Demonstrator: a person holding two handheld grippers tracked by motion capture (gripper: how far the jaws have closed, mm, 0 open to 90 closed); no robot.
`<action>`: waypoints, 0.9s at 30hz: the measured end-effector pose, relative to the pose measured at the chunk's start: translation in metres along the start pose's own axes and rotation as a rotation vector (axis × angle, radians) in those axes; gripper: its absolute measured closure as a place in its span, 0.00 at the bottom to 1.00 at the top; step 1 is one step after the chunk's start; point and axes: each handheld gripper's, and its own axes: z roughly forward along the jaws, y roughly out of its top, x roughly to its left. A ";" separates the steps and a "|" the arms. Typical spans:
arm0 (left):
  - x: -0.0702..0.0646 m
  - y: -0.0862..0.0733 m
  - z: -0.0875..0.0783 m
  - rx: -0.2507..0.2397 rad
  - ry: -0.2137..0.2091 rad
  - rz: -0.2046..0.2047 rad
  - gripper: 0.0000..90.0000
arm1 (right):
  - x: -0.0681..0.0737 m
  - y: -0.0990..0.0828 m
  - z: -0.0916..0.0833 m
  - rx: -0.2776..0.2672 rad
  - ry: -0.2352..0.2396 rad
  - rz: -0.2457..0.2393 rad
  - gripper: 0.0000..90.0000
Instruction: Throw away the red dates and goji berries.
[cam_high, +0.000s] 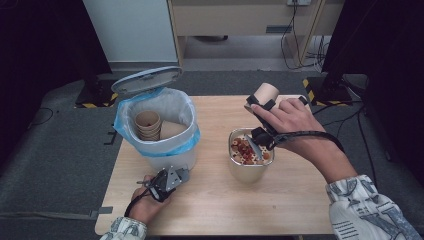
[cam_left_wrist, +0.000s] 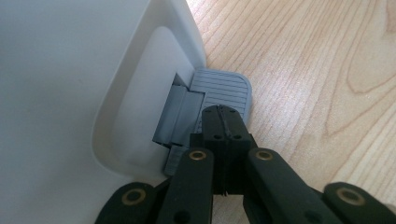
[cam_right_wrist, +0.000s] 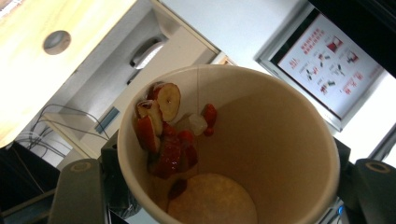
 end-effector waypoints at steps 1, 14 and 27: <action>0.000 0.000 0.000 0.000 -0.001 -0.001 1.00 | -0.003 -0.002 -0.002 0.004 -0.019 0.029 0.33; 0.000 0.000 0.000 -0.002 -0.004 -0.006 0.99 | 0.022 0.012 0.005 -0.012 0.059 -0.001 0.33; 0.000 0.000 0.000 -0.001 -0.002 -0.002 0.99 | 0.020 0.011 0.007 -0.028 0.070 0.028 0.32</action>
